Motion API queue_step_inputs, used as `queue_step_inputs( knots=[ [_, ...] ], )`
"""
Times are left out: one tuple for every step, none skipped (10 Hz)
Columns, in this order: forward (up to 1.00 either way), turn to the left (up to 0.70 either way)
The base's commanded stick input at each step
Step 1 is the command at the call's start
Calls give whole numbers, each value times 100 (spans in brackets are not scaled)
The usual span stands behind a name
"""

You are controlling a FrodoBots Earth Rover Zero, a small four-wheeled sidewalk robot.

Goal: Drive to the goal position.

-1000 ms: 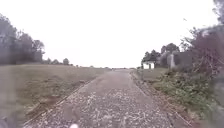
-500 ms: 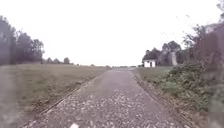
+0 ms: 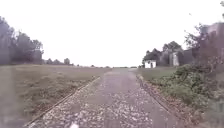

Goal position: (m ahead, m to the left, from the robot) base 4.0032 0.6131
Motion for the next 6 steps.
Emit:
queue_step_inputs(
  knots=[
    [70,0],
    [70,0],
    [70,0],
    [70,0],
    [70,0],
    [70,0]
  ],
)
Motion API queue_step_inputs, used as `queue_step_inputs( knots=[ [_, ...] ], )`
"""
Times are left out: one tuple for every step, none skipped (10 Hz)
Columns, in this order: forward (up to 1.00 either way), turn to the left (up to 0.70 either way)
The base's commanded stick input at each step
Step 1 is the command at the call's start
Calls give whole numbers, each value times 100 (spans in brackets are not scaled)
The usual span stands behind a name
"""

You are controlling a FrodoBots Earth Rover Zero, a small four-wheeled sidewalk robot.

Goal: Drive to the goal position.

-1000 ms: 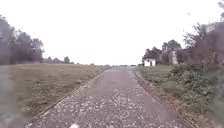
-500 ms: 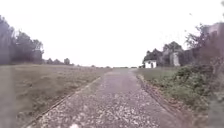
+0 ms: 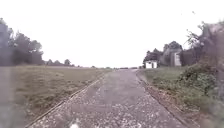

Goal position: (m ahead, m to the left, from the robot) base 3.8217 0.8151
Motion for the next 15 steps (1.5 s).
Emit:
queue_step_inputs(
  knots=[
    [70,0],
    [70,0],
    [70,0],
    [70,0],
    [70,0],
    [70,0],
    [70,0],
    [70,0],
    [70,0],
    [70,0],
    [70,-8],
    [70,-16],
    [70,-23],
    [70,-31],
    [70,-27]
  ],
)
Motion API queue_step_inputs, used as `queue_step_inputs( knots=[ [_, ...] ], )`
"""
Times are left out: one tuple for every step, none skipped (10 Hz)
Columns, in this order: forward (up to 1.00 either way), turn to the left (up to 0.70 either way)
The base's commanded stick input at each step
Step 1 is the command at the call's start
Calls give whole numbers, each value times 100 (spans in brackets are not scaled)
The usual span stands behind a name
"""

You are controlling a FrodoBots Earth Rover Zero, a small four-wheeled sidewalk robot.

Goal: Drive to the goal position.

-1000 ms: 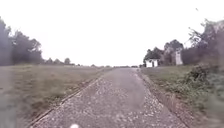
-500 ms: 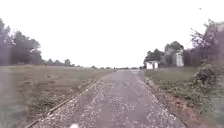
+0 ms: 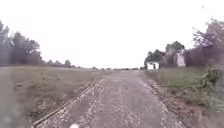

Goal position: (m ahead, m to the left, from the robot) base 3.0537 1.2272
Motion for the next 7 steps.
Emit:
queue_step_inputs(
  knots=[
    [70,-11],
    [70,0],
    [70,0],
    [70,0],
    [70,0],
    [70,0],
    [70,-6]
  ],
)
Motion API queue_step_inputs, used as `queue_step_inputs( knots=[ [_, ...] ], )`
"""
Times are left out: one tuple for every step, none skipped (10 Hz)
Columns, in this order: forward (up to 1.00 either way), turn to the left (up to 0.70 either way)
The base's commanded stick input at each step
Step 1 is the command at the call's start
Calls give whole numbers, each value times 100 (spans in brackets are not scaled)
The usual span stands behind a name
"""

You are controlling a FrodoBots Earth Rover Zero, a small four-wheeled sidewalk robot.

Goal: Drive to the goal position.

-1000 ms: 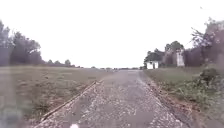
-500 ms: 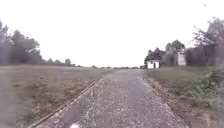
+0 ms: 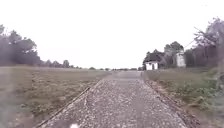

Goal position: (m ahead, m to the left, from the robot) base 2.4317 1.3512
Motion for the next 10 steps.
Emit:
queue_step_inputs(
  knots=[
    [70,-14],
    [70,-22],
    [70,-30],
    [70,-33],
    [70,-25],
    [70,-17],
    [70,-10],
    [70,-2],
    [70,0],
    [70,0]
  ],
)
